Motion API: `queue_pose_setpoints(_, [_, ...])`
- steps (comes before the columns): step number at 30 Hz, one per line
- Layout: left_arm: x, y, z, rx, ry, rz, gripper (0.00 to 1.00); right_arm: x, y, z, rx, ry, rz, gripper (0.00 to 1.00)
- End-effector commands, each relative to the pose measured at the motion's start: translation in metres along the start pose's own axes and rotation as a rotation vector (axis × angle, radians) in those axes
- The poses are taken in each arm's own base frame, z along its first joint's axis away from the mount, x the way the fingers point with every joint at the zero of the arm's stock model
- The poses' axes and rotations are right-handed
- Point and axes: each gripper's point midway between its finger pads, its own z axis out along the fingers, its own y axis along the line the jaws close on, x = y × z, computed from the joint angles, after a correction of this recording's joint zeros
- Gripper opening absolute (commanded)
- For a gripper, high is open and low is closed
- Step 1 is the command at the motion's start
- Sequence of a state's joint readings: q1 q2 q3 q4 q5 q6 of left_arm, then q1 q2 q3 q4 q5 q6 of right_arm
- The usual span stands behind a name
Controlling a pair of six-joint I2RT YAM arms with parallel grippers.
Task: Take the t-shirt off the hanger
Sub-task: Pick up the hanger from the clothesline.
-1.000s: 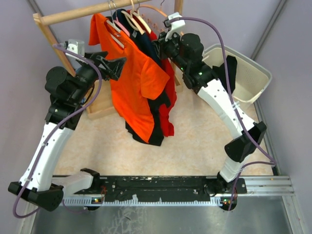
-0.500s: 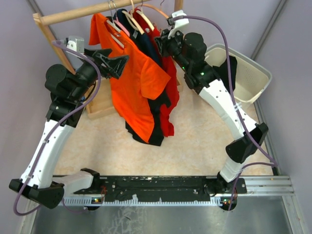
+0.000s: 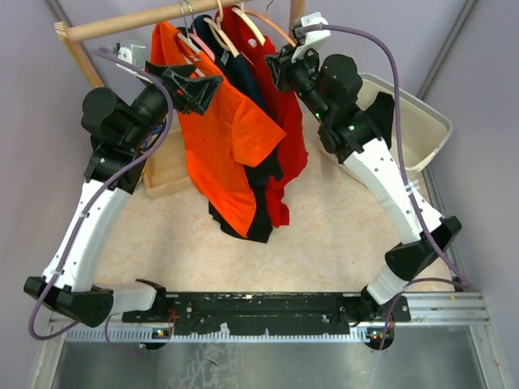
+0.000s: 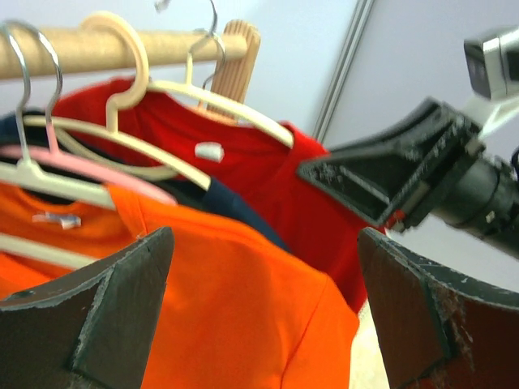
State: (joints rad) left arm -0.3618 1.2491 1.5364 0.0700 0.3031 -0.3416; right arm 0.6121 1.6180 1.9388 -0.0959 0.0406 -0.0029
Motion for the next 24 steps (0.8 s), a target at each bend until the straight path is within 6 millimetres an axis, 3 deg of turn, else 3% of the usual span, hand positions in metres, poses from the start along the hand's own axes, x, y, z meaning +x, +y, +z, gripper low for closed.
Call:
queue_pose_setpoints(1, [-0.033,-0.011,0.011,0.045,-0.065,0.020,0.99,-0.114,-0.007,-0.047,0.018,-0.324,-0.012,0.00])
queue_pose_setpoints(12, [-0.034,-0.003,0.059,0.070,-0.071,0.014,0.99,-0.109,-0.010,-0.101,0.022,-0.320,-0.010,0.00])
queue_pose_setpoints(24, [0.017,-0.011,0.121,0.079,0.009,0.038,0.99,-0.100,-0.015,-0.146,0.052,-0.310,0.010,0.00])
